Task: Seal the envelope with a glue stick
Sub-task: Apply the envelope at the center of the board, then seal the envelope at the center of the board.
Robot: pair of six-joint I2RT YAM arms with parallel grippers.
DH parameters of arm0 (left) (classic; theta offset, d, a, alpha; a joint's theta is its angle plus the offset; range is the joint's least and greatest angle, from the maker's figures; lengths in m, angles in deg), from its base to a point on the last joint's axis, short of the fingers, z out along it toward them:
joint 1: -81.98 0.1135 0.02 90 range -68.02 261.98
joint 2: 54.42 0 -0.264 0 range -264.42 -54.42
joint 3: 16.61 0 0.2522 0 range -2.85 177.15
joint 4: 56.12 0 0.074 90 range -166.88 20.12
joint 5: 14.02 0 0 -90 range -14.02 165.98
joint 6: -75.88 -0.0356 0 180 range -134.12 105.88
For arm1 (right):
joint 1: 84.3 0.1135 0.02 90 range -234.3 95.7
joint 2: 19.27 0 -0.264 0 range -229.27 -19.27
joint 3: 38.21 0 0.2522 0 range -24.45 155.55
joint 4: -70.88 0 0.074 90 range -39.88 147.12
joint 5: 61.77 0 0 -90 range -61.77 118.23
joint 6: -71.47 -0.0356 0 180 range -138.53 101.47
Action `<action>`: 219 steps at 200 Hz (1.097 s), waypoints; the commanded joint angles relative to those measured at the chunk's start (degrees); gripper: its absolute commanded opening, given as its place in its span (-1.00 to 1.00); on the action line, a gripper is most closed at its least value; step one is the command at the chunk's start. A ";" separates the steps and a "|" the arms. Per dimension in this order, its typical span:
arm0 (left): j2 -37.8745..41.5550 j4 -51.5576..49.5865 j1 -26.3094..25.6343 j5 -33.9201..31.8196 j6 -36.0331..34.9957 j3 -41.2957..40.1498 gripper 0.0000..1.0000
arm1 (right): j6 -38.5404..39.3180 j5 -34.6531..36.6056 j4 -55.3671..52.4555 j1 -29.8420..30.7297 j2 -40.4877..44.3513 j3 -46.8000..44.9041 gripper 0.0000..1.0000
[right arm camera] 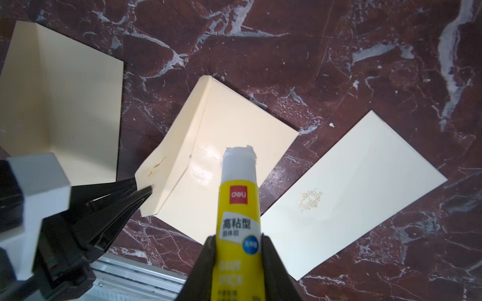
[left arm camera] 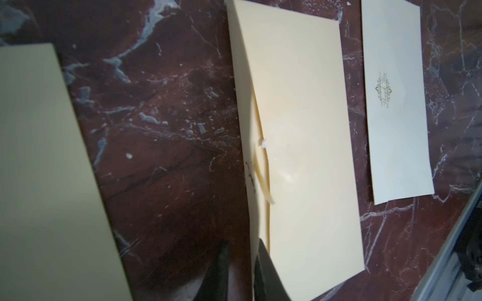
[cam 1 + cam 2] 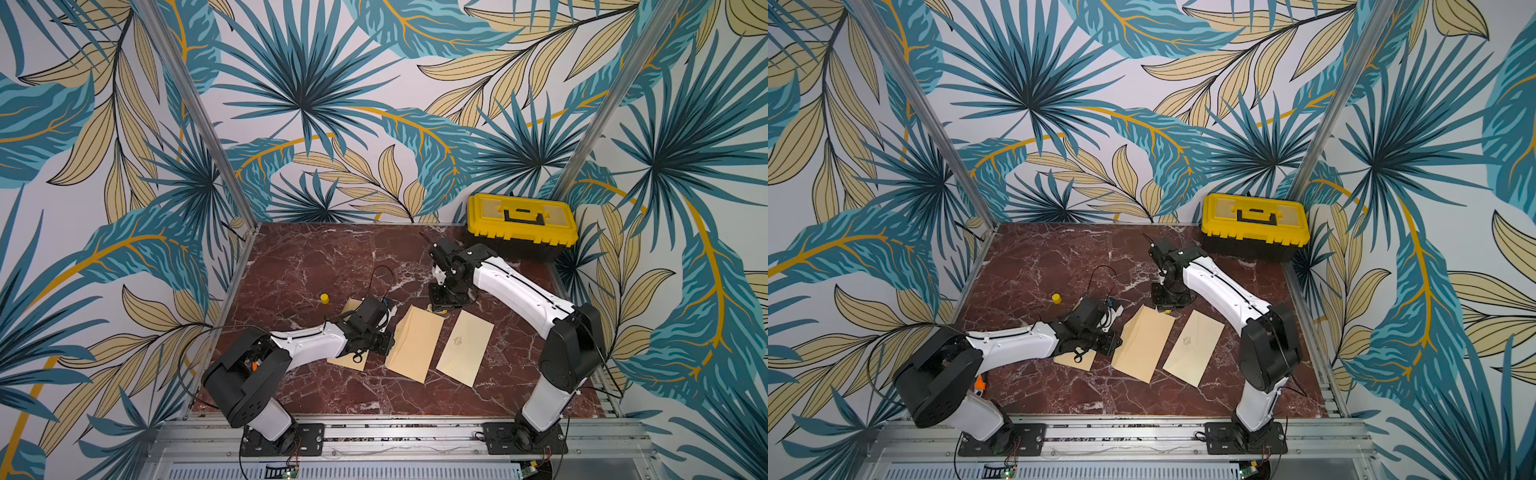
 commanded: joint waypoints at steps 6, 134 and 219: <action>2.79 -5.21 0.07 -2.79 -2.05 4.09 -0.42 | -0.50 0.03 1.62 -0.84 2.69 -2.28 -1.00; -5.22 -15.76 1.07 -2.40 -4.54 16.17 -0.50 | -0.14 -0.41 4.62 -3.53 10.44 -9.02 -1.00; -10.60 -14.25 -3.94 2.04 -2.26 20.10 -0.52 | 0.28 -0.99 4.79 -4.89 13.36 -11.33 -1.00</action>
